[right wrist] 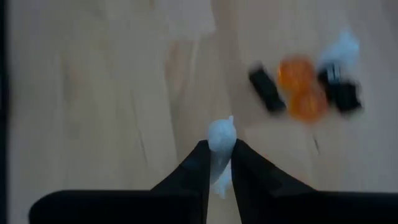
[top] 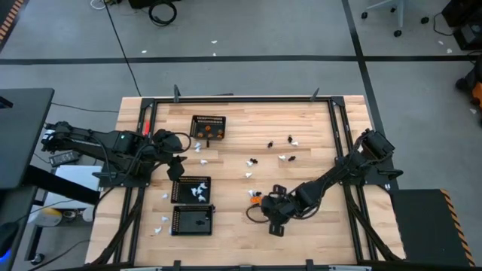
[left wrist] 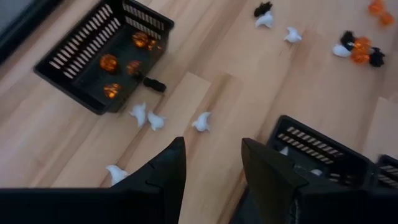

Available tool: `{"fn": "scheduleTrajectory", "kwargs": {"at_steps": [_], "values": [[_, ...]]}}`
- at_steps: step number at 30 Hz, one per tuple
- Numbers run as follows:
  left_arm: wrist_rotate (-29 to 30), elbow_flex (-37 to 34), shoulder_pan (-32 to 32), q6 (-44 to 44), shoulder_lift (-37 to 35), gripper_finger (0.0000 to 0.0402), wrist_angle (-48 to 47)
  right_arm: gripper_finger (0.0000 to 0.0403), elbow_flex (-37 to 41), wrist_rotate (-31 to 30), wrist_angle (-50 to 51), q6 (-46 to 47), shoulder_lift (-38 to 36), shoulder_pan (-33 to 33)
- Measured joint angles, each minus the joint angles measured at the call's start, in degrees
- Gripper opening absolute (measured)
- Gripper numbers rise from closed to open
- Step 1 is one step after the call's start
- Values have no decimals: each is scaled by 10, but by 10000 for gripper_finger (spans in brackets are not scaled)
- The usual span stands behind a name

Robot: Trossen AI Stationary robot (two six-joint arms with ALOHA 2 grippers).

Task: Sort Halloween decoration
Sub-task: Put the white toy into the middle black bin

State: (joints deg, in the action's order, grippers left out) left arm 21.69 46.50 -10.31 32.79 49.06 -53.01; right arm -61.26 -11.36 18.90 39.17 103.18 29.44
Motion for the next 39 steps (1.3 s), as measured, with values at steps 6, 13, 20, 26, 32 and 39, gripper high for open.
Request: {"fn": "scheduleTrajectory", "kwargs": {"at_steps": [6, 13, 20, 26, 32, 39], "values": [[-57, 0, 0, 10, 0, 162, 0, 60, -26, 28, -22, -56, 0, -60], [-89, 0, 0, 23, 0, 162, -1, 60, -75, 35, -61, -149, 4, -127], [-89, 0, 0, 34, 0, 162, -1, 60, -219, 37, -63, -260, 98, -164], [-89, 0, 0, 51, 0, 162, -1, 60, -385, 66, -69, -290, 219, -193], [-89, 0, 0, 71, 0, 162, -3, 69, -491, 115, -56, -282, 317, -212], [-89, 0, 0, 81, 0, 162, -5, 105, -509, 154, -12, -257, 347, -228]]}}
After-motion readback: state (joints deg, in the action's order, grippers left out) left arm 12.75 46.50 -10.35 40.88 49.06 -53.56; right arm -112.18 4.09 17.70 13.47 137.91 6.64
